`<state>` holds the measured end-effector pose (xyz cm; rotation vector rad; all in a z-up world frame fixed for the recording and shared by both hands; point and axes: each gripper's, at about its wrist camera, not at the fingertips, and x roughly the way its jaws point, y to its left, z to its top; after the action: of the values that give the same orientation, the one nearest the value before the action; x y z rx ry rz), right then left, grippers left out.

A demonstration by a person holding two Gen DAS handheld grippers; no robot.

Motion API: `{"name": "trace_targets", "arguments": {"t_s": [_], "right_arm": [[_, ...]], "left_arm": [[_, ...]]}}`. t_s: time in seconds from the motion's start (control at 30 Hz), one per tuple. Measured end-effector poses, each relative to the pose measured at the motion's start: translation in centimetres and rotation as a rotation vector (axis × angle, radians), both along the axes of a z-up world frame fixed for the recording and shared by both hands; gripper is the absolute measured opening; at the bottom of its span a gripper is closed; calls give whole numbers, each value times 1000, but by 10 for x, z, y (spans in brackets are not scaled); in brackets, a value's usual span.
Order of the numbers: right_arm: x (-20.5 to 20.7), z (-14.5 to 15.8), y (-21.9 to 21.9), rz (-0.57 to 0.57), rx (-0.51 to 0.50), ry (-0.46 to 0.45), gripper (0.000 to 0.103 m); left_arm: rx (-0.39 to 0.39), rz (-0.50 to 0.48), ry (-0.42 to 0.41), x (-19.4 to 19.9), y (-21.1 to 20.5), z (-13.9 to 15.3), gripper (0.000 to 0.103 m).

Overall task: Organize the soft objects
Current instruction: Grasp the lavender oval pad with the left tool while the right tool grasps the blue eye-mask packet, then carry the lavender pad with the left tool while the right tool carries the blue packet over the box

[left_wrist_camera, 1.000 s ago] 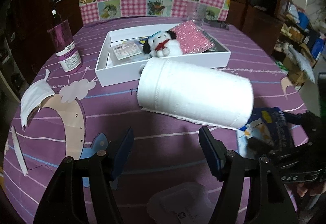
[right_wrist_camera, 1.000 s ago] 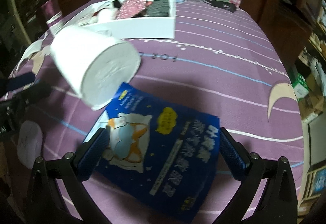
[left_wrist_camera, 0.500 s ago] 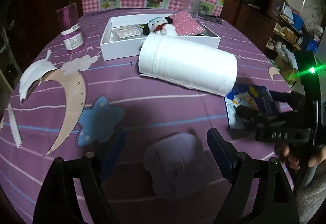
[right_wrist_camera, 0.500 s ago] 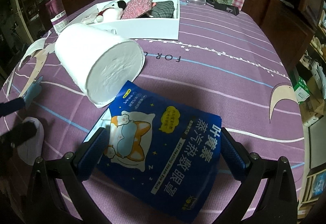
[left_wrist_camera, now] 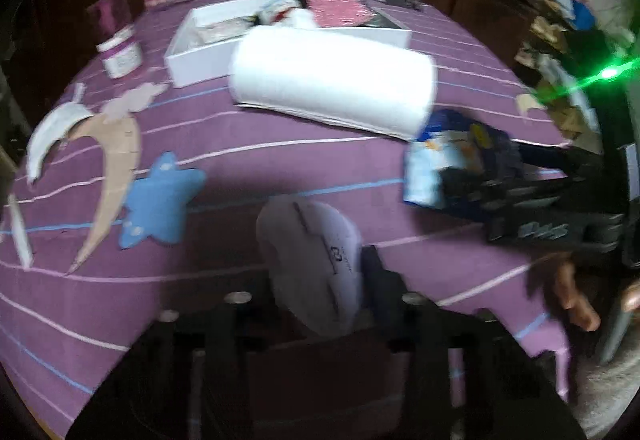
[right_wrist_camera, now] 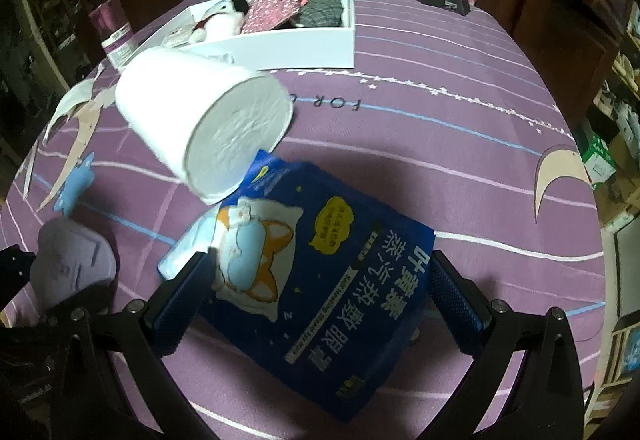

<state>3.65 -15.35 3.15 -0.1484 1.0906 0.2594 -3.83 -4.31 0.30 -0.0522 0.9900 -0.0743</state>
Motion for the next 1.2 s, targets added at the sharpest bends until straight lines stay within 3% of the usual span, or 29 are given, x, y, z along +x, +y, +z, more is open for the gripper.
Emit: {"name": "trace_targets", "arguments": {"t_s": [0.13, 0.33, 0.43, 0.5, 0.57, 0.7, 0.87, 0.9, 0.97, 1.2], "right_arm": [[-2, -1, 2, 12, -10, -13, 103], [-1, 0, 1, 25, -14, -17, 101], [-3, 2, 2, 33, -10, -23, 95], [-6, 5, 4, 44, -10, -38, 83], [-5, 5, 4, 42, -7, -40, 80], [-4, 8, -1, 15, 1, -56, 61], [-3, 11, -4, 5, 10, -73, 51], [-3, 12, -6, -6, 12, -81, 46], [-2, 14, -12, -31, 19, -92, 19], [2, 20, -26, -81, 96, -93, 3]], "left_arm": [[-10, -4, -32, 2, -2, 5, 19], [-47, 16, -112, 14, 8, 14, 19], [-77, 48, -117, 21, 17, 5, 19], [-80, 63, -115, 24, 20, -3, 19], [-85, 63, -128, 23, 20, -4, 19], [-64, 65, -138, 22, 18, -6, 19], [-69, 62, -146, 20, 17, -5, 19], [-73, 62, -146, 20, 18, -5, 19], [-77, 64, -146, 20, 19, -5, 19], [-82, 64, -150, 17, 19, -6, 19]]}}
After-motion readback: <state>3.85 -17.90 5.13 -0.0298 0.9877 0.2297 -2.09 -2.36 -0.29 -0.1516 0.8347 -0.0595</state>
